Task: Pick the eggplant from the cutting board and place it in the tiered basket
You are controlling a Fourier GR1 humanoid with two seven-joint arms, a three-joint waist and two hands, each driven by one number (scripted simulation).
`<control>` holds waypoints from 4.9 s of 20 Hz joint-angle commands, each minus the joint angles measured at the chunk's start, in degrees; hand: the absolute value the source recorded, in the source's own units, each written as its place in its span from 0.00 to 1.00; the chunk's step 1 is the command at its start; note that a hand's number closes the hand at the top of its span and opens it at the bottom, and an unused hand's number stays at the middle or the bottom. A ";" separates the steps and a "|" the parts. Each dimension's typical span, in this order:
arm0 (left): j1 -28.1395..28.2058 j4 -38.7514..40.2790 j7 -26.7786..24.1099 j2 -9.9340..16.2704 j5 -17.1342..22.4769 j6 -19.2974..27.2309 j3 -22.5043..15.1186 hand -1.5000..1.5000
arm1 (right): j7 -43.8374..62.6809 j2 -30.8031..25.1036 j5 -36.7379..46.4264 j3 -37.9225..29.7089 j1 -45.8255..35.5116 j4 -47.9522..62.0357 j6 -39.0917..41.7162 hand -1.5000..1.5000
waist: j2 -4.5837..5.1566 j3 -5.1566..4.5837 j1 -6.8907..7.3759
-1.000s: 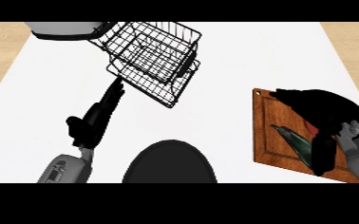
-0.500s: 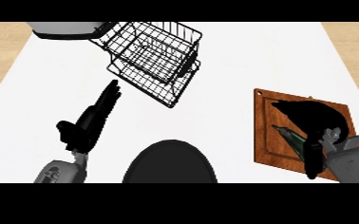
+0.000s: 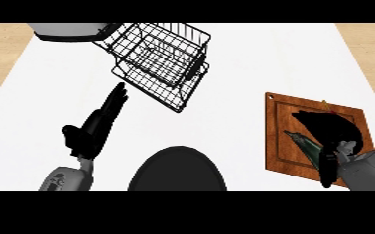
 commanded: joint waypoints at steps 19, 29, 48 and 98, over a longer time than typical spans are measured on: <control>1.38 -0.92 1.40 -3.76 -4.63 -2.29 2.66 0.50 | -21.93 8.11 13.33 -5.97 4.32 12.21 -12.03 1.00 | 0.01 0.03 0.17; -0.20 0.82 1.02 -5.41 -6.14 -2.62 4.32 0.50 | -21.75 12.65 17.33 -7.53 2.22 10.09 -9.76 1.00 | -0.02 -0.02 -0.07; 2.68 -1.25 -0.19 -4.61 -5.90 -3.13 4.11 0.50 | 26.43 36.98 35.61 5.27 12.43 -33.14 -45.15 1.00 | -0.42 -0.09 -0.41; -5.23 3.66 0.49 -7.56 -8.24 -5.69 2.03 0.50 | 25.26 37.07 -13.32 -22.20 -70.16 57.04 -74.37 1.00 | 1.54 -0.18 7.45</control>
